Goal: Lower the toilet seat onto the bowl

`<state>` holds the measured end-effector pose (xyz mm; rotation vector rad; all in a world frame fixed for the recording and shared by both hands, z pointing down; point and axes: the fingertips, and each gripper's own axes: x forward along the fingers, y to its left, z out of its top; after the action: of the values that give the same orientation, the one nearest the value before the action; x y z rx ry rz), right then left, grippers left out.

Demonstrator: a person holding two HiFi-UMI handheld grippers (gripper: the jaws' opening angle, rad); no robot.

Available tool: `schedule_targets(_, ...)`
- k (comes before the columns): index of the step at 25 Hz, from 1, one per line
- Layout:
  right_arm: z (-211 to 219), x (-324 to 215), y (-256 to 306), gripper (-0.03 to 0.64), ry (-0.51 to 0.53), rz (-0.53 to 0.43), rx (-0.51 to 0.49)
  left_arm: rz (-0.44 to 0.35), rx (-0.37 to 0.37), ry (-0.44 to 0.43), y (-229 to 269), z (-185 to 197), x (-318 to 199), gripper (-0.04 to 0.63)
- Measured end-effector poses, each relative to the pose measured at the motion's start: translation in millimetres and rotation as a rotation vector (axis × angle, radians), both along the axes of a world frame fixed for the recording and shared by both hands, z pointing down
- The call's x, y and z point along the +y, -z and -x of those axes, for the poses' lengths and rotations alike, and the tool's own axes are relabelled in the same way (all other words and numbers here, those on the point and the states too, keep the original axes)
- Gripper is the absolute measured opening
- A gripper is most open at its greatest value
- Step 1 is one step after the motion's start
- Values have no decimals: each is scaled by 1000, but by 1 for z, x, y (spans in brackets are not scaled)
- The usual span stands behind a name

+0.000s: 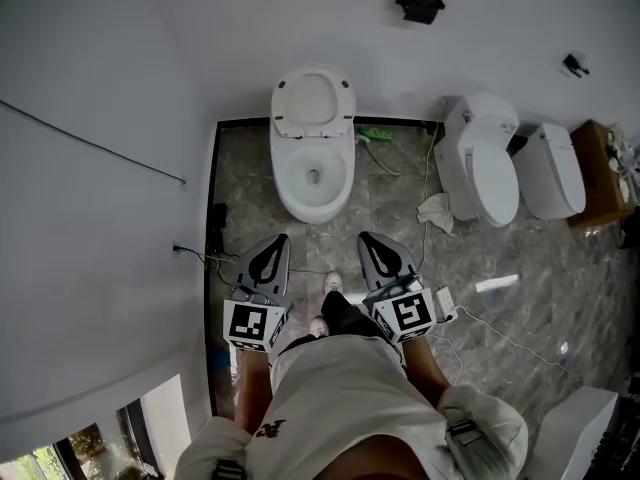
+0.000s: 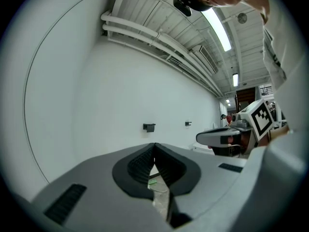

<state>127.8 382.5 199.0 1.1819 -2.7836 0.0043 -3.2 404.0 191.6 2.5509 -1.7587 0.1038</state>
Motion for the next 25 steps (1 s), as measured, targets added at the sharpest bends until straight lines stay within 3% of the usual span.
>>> schedule_targets(14, 5, -111, 1, 23, 74, 18, -7, 12, -24, 74, 8, 2, -101, 23)
schedule_targets(25, 1, -162, -2, 23, 112, 34, -15, 16, -35, 117, 11, -4, -145, 23)
